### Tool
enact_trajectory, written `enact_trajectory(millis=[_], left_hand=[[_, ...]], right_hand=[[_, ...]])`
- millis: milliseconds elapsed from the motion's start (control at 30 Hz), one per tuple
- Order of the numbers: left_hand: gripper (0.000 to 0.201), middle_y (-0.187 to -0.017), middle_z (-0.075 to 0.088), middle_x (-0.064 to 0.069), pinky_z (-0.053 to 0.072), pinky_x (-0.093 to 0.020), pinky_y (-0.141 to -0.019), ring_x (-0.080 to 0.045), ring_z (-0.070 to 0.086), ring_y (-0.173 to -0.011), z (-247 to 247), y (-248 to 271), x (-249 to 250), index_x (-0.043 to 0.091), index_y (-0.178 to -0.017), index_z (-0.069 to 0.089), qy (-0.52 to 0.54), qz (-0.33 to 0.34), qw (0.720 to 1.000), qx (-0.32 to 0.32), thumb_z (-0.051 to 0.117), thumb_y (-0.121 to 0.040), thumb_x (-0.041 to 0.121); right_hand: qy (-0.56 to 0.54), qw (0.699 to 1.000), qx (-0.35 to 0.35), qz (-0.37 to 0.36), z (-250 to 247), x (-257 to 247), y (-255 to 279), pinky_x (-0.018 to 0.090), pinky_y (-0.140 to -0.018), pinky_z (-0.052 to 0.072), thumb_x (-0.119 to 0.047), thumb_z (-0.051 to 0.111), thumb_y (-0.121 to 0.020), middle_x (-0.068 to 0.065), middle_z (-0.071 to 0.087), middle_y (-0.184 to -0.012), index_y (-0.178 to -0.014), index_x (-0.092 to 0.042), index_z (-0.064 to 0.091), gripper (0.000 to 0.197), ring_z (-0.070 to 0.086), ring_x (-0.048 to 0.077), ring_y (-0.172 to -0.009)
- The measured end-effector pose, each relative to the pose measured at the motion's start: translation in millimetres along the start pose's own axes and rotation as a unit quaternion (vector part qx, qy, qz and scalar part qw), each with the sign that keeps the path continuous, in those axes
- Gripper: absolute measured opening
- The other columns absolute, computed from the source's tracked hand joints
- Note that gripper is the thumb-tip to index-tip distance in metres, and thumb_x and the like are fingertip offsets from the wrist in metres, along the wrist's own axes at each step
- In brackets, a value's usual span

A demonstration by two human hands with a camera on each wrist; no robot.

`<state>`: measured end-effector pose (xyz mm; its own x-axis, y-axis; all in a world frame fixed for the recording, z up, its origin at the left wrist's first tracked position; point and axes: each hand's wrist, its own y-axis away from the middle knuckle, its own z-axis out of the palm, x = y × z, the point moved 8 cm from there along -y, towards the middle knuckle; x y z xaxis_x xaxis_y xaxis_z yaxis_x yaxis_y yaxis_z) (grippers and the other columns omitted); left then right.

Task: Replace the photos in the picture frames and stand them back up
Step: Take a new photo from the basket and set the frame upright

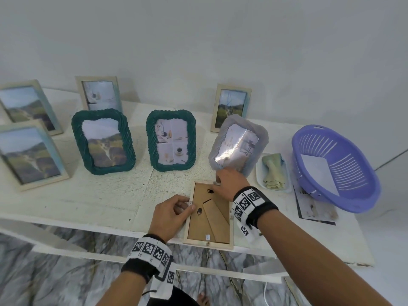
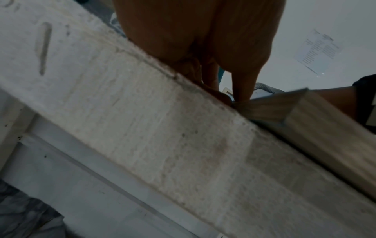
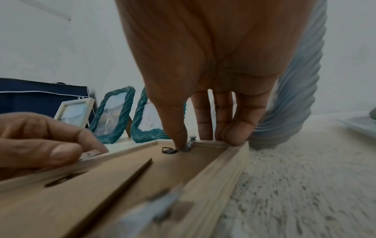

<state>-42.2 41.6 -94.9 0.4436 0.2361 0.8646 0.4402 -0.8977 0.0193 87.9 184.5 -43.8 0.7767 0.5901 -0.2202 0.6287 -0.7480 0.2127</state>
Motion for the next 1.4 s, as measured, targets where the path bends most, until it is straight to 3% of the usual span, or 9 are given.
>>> enact_trajectory(millis=[300,367,433,500,600,767,933,1100,1400], left_hand=[[0.018,-0.076,0.068,0.011,0.048,-0.011,-0.067,-0.003,0.061,-0.072,-1,1,2,0.027,-0.094,0.068,-0.002,0.011,1.000,0.006,0.077,-0.081,0.035],[0.018,-0.076,0.068,0.011,0.049,-0.012,-0.066,-0.004,0.061,-0.070,-1,0,0,0.026,-0.095,0.069,0.002,0.011,1.000,0.010,0.077,-0.081,0.033],[0.019,-0.075,0.068,0.010,0.050,-0.015,-0.067,-0.004,0.061,-0.068,-1,1,-1,0.024,-0.096,0.070,0.010,0.007,1.000,0.011,0.078,-0.081,0.031],[0.019,-0.075,0.068,0.011,0.051,-0.017,-0.068,-0.004,0.061,-0.068,0,0,-2,0.025,-0.096,0.070,0.012,0.006,1.000,0.008,0.078,-0.081,0.031],[0.018,-0.075,0.067,0.012,0.051,-0.016,-0.068,-0.003,0.060,-0.068,0,1,-1,0.026,-0.096,0.069,0.012,0.012,1.000,0.005,0.077,-0.081,0.031],[0.016,-0.075,0.067,0.010,0.048,-0.012,-0.065,-0.004,0.061,-0.069,0,1,1,0.027,-0.094,0.068,0.015,0.021,1.000,0.006,0.078,-0.081,0.030],[0.015,-0.075,0.067,0.010,0.047,-0.009,-0.065,-0.005,0.061,-0.072,-1,2,3,0.025,-0.094,0.069,0.015,0.030,0.999,0.001,0.077,-0.082,0.029],[0.015,-0.076,0.068,0.009,0.047,-0.009,-0.065,-0.006,0.061,-0.073,-1,3,3,0.024,-0.094,0.069,0.017,0.031,0.999,0.002,0.077,-0.082,0.028],[0.015,-0.075,0.068,0.009,0.047,-0.010,-0.064,-0.006,0.061,-0.068,0,3,1,0.025,-0.093,0.070,0.024,0.022,0.999,0.007,0.078,-0.081,0.029]], right_hand=[[0.000,1.000,-0.015,-0.024,1,-2,-3,0.031,-0.078,0.048,-0.026,0.056,-0.092,0.006,0.062,-0.102,-0.102,-0.012,0.059,0.018,0.057,0.021,-0.092],[-0.025,0.999,-0.029,-0.035,1,1,-3,0.030,-0.079,0.048,-0.023,0.057,-0.091,0.000,0.058,-0.092,-0.105,-0.014,0.060,0.017,0.054,0.018,-0.086],[-0.066,0.995,-0.052,-0.047,1,6,-2,0.024,-0.074,0.043,-0.015,0.056,-0.090,-0.010,0.047,-0.075,-0.112,-0.016,0.060,0.022,0.048,0.012,-0.074],[-0.080,0.993,-0.059,-0.063,-1,9,-2,0.022,-0.068,0.037,-0.010,0.056,-0.090,-0.014,0.043,-0.070,-0.116,-0.017,0.060,0.027,0.045,0.008,-0.068],[-0.063,0.992,-0.054,-0.091,-1,7,-3,0.021,-0.070,0.034,-0.015,0.061,-0.091,-0.015,0.042,-0.072,-0.113,-0.017,0.062,0.022,0.045,0.011,-0.075],[-0.080,0.989,-0.047,-0.114,1,8,-5,0.022,-0.069,0.032,-0.025,0.064,-0.091,-0.013,0.041,-0.073,-0.108,-0.015,0.062,0.020,0.043,0.009,-0.072],[-0.043,0.991,-0.041,-0.120,4,2,-9,0.025,-0.066,0.032,-0.036,0.060,-0.093,-0.001,0.051,-0.080,-0.098,-0.012,0.056,0.025,0.046,0.016,-0.075],[0.009,0.991,-0.049,-0.125,8,-2,-14,0.033,-0.071,0.045,-0.037,0.050,-0.097,0.005,0.056,-0.083,-0.089,-0.013,0.049,0.025,0.052,0.022,-0.078],[0.003,0.993,-0.049,-0.110,10,2,-20,0.031,-0.070,0.045,-0.039,0.051,-0.096,0.002,0.055,-0.080,-0.087,-0.014,0.050,0.026,0.053,0.022,-0.077]])
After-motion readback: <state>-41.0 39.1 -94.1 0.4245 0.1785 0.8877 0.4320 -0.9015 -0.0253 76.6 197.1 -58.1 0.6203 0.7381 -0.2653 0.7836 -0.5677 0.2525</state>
